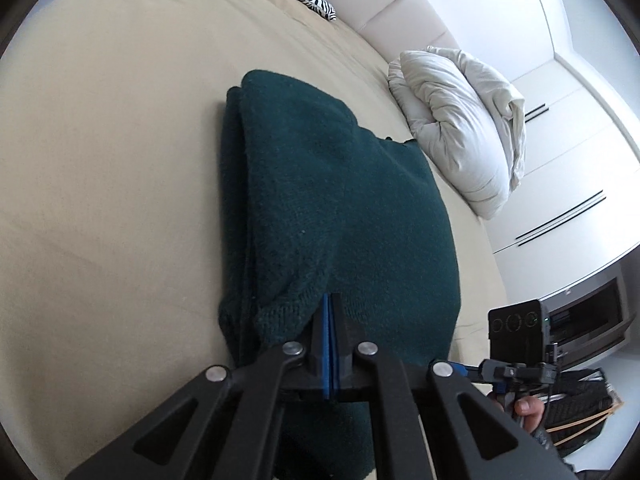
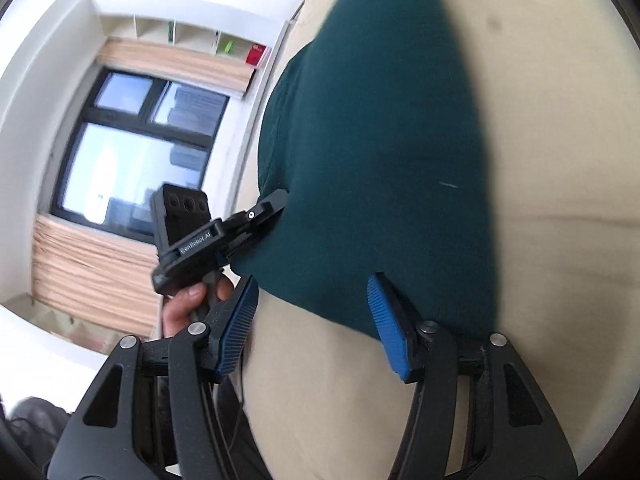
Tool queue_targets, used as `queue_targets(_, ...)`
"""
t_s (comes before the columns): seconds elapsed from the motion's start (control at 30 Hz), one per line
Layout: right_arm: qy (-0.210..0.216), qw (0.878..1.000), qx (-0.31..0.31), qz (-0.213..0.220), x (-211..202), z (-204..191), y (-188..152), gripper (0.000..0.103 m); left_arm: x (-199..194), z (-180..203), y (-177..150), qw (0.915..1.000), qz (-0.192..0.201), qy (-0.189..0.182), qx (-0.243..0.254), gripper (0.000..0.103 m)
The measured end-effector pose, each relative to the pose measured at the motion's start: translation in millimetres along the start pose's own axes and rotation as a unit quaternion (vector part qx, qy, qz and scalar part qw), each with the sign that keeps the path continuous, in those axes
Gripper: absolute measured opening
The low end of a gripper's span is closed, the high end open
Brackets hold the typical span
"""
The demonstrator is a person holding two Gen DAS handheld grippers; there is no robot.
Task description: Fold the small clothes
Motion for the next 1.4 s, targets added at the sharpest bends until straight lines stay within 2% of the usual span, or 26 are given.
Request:
queue_targets(0.1,-0.021,1.000,0.009,0.021,-25.1,3.5,5.2,0.055,-3.6,1.5,4.0,0.9997,-0.004,-0.014,-0.021,0.005)
queue_targets(0.23,-0.043,0.997,-0.006,0.063,-63.5,-9.2,25.7,0.057,-17.3,11.4,7.1,0.9996,0.007,0.001,-0.028,0.005)
queue_targets(0.27,-0.039,0.997,-0.012,0.072,-67.8,-10.1,37.9,0.057,-23.7,19.8,8.7,0.9996,0.017,0.012,-0.018,0.008)
queue_targets(0.3,-0.034,0.996,-0.018,0.075,-69.0,-8.8,48.7,0.057,-26.7,27.3,10.8,0.9996,0.024,0.015,-0.008,0.019)
queue_targets(0.33,-0.034,0.997,-0.023,0.071,-63.6,-12.5,61.4,0.057,-29.8,38.1,13.9,0.9993,0.033,0.015,0.003,0.032)
queue_targets(0.37,-0.035,0.997,-0.028,0.068,-59.5,-13.8,71.1,0.057,-31.5,53.3,18.4,0.9987,0.045,0.017,0.018,0.035)
queue_targets(0.47,-0.034,0.997,-0.035,0.057,-22.5,-20.8,105.6,0.057,-20.9,82.3,31.3,0.9964,0.053,0.031,0.059,0.037)
queue_targets(0.53,-0.024,0.998,-0.025,0.049,-4.3,-16.4,124.4,0.057,1.3,88.5,41.5,0.9937,0.045,0.060,0.083,0.039)
queue_targets(0.6,-0.039,0.998,-0.012,0.042,6.1,-5.3,136.3,0.056,22.5,74.7,50.7,0.9915,0.037,0.099,0.076,0.039)
queue_targets(0.67,-0.051,0.998,0.000,0.048,9.1,5.3,146.6,0.056,40.3,54.1,56.7,0.9941,0.020,0.096,0.045,0.029)
queue_targets(0.73,-0.050,0.997,0.002,0.058,4.3,9.0,155.5,0.056,43.2,47.0,59.1,0.9939,0.025,0.100,0.040,0.014)
queue_targets(0.93,-0.058,0.996,0.002,0.061,-3.1,15.4,184.5,0.058,43.7,38.3,56.5,0.9935,0.015,0.102,0.048,0.011)
queue_targets(1.03,-0.054,0.997,-0.008,0.048,5.0,5.4,190.0,0.058,44.7,41.7,51.3,0.9888,0.023,0.126,0.076,0.011)
queue_targets(1.17,-0.103,0.994,-0.002,0.021,15.4,30.3,205.1,0.058,46.0,44.5,48.2,0.9848,0.029,0.145,0.092,0.011)
queue_targets(1.33,-0.126,0.988,0.056,0.063,-8.4,73.8,218.2,0.054,46.6,44.9,48.2,0.9840,0.030,0.146,0.097,0.011)
queue_targets(1.4,-0.143,0.984,0.057,0.087,-23.5,78.1,218.9,0.056,46.3,44.6,47.2,0.9834,0.033,0.148,0.100,0.011)
Point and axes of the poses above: each gripper's, at about its wrist camera, not at the fingertips, and x roughly the way its jaws point, z to its right, y to its top, the point moved 7 cm from there along x, roughly the way its jaws point, and after that the axes turned 13 degrees about -x, right-handed, at the moved point
